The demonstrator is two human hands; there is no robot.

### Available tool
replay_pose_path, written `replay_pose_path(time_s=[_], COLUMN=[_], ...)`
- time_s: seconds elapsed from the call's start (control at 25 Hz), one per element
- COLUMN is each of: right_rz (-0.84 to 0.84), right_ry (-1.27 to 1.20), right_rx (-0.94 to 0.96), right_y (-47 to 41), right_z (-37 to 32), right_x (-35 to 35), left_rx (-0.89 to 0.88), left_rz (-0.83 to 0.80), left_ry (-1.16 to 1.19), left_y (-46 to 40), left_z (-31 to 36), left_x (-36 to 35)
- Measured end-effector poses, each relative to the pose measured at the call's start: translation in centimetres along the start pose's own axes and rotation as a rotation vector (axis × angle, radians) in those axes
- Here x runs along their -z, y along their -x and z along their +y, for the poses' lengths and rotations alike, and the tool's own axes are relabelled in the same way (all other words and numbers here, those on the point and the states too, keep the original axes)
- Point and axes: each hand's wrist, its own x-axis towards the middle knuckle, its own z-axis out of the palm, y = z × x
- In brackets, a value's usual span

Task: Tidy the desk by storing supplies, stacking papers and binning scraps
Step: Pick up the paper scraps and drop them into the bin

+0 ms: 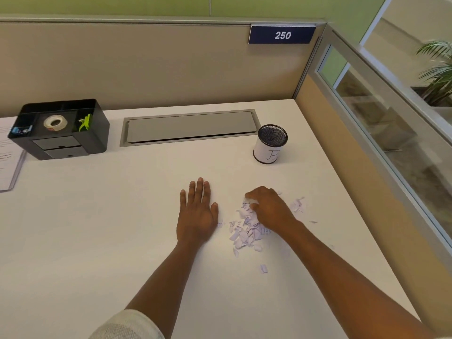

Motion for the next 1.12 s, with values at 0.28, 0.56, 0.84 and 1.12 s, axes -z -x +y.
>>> replay_pose_path(time_s=[0.28,0.56,0.84,1.12], right_rz=[0.005,0.072,0.245,0.439], right_ry=[0.215,0.233,-0.414,-0.546], right_rx=[0.016,0.067,-0.102,-0.114], right_y=[1.5,0.7,-1.4,-5.8], right_z=[-2.9,-2.1,-1.9,-1.4], right_x=[-2.4,-2.3,2.1,9.5], left_rx=[0.004,-0.001,-0.014,-0.005], left_rz=[-0.028,-0.02,-0.008,-0.002], left_ry=[-0.007,-0.001,-0.008,-0.002], left_y=[0.1,0.1,0.1,0.1], left_z=[0.2,0.1,0.1,0.0], left_x=[0.5,0.5,0.4,0.1])
